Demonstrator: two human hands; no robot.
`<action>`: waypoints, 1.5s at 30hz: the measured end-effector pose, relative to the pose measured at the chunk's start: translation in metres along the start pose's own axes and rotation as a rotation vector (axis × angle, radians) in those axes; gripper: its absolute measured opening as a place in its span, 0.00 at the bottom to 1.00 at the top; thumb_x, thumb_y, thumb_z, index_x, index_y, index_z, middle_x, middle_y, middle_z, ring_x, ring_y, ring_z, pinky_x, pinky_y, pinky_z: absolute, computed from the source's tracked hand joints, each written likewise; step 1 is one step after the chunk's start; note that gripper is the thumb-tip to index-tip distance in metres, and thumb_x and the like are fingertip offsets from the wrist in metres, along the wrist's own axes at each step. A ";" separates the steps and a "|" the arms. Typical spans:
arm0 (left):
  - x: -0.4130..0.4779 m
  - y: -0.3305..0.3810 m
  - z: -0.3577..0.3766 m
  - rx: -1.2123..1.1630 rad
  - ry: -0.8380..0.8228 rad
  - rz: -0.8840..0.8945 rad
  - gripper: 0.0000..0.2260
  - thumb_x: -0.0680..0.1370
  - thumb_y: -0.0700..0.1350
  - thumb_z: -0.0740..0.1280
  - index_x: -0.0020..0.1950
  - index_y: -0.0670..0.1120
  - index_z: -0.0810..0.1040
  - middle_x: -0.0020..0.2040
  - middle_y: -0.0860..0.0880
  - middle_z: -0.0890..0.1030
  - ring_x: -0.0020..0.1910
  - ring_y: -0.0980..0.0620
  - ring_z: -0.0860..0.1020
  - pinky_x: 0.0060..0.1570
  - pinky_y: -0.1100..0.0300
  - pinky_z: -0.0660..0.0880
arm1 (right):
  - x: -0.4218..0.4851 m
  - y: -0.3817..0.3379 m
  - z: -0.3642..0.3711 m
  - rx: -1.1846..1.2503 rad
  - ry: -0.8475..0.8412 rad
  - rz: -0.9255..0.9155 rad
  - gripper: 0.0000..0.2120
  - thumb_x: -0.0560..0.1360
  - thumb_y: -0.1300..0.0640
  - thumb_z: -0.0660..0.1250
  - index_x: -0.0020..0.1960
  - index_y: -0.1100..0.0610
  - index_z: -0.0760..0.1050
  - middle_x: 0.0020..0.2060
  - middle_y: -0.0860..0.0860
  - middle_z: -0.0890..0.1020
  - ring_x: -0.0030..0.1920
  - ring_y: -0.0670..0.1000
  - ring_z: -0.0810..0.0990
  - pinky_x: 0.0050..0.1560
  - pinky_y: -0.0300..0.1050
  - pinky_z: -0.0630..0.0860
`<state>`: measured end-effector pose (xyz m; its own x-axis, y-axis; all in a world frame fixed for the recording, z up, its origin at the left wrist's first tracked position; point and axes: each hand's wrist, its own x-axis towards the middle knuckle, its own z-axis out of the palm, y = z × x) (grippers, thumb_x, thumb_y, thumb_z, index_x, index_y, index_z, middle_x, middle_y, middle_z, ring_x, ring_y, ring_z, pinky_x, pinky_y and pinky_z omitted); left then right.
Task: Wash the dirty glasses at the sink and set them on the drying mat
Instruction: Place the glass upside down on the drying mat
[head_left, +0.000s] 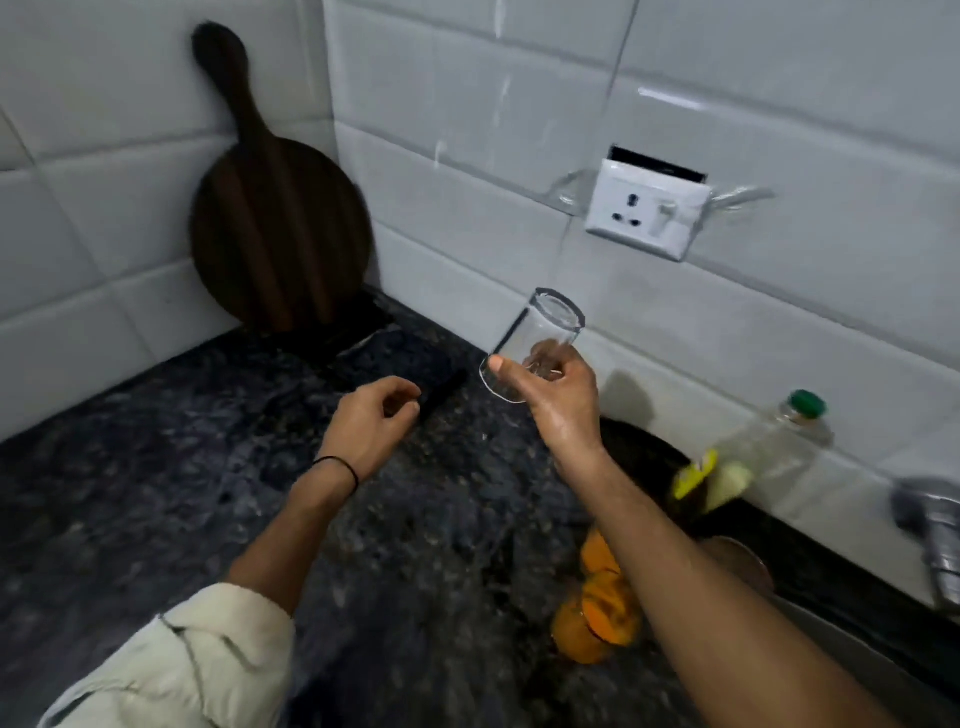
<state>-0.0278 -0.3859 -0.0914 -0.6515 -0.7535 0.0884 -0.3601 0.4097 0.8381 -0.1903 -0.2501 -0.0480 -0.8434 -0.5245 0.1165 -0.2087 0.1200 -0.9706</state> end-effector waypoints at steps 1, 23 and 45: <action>0.011 -0.014 -0.006 0.022 -0.005 -0.022 0.06 0.79 0.45 0.68 0.55 0.49 0.80 0.48 0.52 0.83 0.47 0.55 0.79 0.50 0.58 0.77 | 0.011 0.004 0.020 0.014 -0.002 0.019 0.23 0.62 0.45 0.82 0.43 0.58 0.75 0.37 0.48 0.79 0.39 0.47 0.78 0.46 0.50 0.78; 0.113 -0.157 -0.001 0.629 -0.203 -0.146 0.33 0.81 0.66 0.46 0.81 0.53 0.42 0.81 0.52 0.39 0.80 0.50 0.48 0.76 0.46 0.43 | 0.156 0.101 0.231 -0.269 -0.113 0.125 0.25 0.57 0.42 0.82 0.46 0.48 0.75 0.41 0.41 0.81 0.45 0.47 0.81 0.59 0.54 0.76; 0.090 -0.121 -0.019 0.374 -0.081 -0.219 0.25 0.79 0.53 0.64 0.75 0.50 0.64 0.81 0.53 0.53 0.78 0.48 0.56 0.73 0.40 0.59 | 0.109 0.057 0.143 -0.308 -0.298 0.091 0.25 0.72 0.66 0.74 0.67 0.59 0.73 0.56 0.52 0.78 0.53 0.49 0.75 0.53 0.40 0.73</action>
<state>-0.0304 -0.5134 -0.1742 -0.5778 -0.8066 -0.1245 -0.7027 0.4142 0.5785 -0.2231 -0.4206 -0.1209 -0.6949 -0.7151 -0.0759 -0.3161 0.3986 -0.8609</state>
